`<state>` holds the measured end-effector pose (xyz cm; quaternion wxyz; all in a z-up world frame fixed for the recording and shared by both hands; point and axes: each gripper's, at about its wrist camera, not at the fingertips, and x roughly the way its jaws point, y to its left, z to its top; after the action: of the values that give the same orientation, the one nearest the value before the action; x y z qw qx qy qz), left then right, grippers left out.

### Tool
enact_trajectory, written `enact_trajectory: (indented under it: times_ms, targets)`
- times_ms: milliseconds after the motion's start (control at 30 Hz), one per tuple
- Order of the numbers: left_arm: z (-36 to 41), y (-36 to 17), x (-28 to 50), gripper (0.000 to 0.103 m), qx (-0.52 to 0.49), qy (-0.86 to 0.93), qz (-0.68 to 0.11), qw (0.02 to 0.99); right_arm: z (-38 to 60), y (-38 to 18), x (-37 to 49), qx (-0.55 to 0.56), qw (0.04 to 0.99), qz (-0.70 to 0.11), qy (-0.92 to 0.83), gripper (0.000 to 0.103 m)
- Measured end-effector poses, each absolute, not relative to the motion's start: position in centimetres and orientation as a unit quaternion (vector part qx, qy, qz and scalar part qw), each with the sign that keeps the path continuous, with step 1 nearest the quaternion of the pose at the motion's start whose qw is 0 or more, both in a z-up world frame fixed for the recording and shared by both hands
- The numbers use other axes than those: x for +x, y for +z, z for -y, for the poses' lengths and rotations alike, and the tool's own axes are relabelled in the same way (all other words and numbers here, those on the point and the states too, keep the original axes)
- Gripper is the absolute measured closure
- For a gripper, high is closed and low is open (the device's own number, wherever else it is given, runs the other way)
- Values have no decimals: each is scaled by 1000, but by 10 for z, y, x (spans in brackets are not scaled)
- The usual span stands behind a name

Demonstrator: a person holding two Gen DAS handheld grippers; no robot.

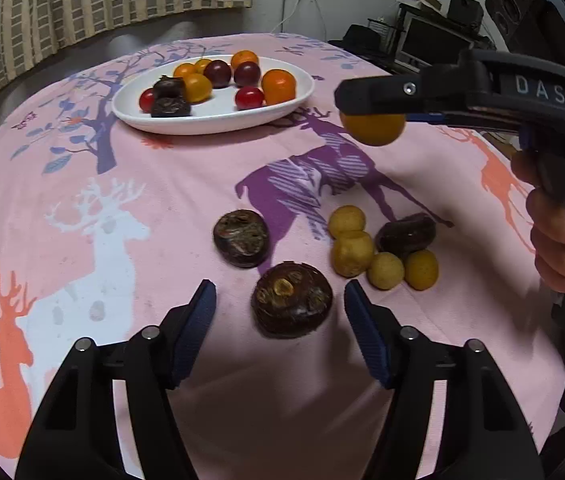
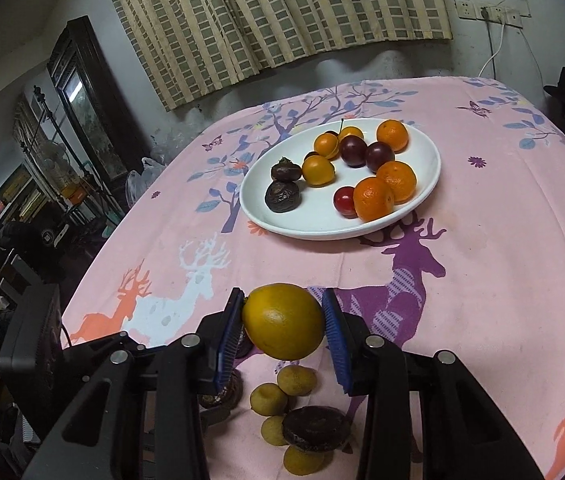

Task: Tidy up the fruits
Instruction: 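Grasp the large yellow citrus with the right tool while the left tool grasps a dark lychee, then carry the lychee in the left tool while the right tool carries the citrus onto the plate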

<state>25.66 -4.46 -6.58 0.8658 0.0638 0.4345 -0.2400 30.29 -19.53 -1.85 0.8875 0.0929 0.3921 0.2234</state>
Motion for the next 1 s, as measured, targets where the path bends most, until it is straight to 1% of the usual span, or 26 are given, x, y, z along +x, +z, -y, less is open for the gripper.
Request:
enact_trajectory:
  times_ms: [67, 100, 133, 167, 267, 467, 567, 633, 733, 833, 900, 1000]
  targets:
    - [48, -66, 255, 39, 67, -247, -433, 864, 196, -17, 302, 93, 887, -391, 226, 63]
    - [50, -68, 255, 41, 75, -246, -433, 864, 195, -17, 302, 94, 887, -391, 227, 63]
    - [52, -70, 255, 45, 82, -246, -436, 862, 196, -16, 301, 94, 887, -390, 227, 63]
    - [54, -74, 256, 52, 85, -247, -442, 858, 196, -16, 301, 94, 888, -390, 226, 63]
    - [53, -75, 257, 60, 88, -243, -439, 861, 197, -16, 301, 94, 888, -388, 226, 63]
    - [47, -69, 256, 61, 74, -239, -438, 863, 200, -17, 300, 92, 890, -385, 226, 63]
    - [36, -44, 260, 61, 42, -242, -420, 874, 205, -10, 298, 91, 900, -360, 227, 63]
    - [29, -21, 276, 61, 29, -239, -408, 881, 211, 8, 303, 96, 914, -326, 221, 63]
    - [24, 22, 320, 61, 19, -206, -375, 904, 220, 29, 328, 110, 926, -301, 201, 63]
    - [27, 41, 377, 61, 2, -182, -367, 912, 220, 36, 366, 94, 937, -291, 172, 62]
    - [35, 38, 415, 62, 9, -165, -373, 913, 215, 29, 393, 77, 934, -304, 172, 62]
    - [47, 16, 462, 62, 4, -161, -402, 901, 207, 7, 430, 52, 926, -335, 164, 62]
